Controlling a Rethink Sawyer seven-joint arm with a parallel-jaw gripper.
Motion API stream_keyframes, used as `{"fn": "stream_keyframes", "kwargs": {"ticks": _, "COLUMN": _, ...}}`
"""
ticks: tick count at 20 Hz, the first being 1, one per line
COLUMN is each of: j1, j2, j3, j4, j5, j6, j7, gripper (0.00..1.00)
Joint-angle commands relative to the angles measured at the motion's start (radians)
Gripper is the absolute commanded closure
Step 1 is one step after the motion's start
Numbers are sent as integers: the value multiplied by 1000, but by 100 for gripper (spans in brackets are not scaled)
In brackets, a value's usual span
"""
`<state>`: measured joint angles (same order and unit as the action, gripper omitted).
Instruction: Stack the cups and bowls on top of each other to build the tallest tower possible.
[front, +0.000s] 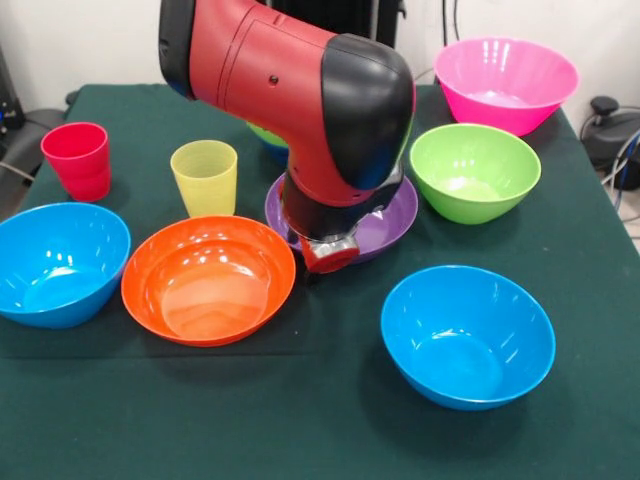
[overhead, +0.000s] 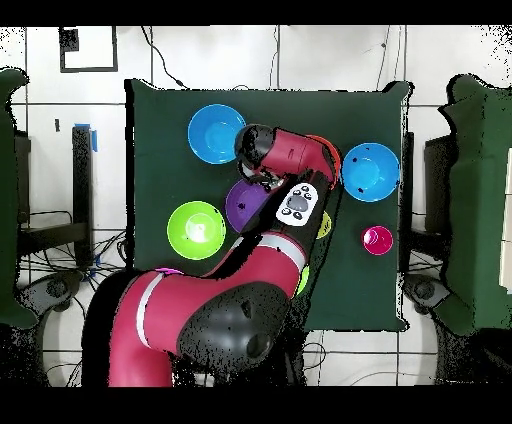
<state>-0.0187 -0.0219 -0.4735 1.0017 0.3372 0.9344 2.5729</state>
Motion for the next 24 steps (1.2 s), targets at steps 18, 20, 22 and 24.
{"fn": "stream_keyframes", "kwargs": {"ticks": 18, "j1": -16, "j2": 1, "j3": 102, "j4": -57, "j5": -146, "j6": -107, "j7": -93, "gripper": 0}}
{"fn": "stream_keyframes", "kwargs": {"ticks": 20, "j1": -21, "j2": 4, "j3": 106, "j4": -62, "j5": -134, "j6": -78, "j7": -72, "gripper": 0}}
{"fn": "stream_keyframes", "kwargs": {"ticks": 22, "j1": -21, "j2": 6, "j3": 105, "j4": -70, "j5": -139, "j6": -73, "j7": -74, "gripper": 100}}
{"fn": "stream_keyframes", "kwargs": {"ticks": 24, "j1": -18, "j2": 8, "j3": 100, "j4": -78, "j5": -161, "j6": -91, "j7": -100, "gripper": 100}}
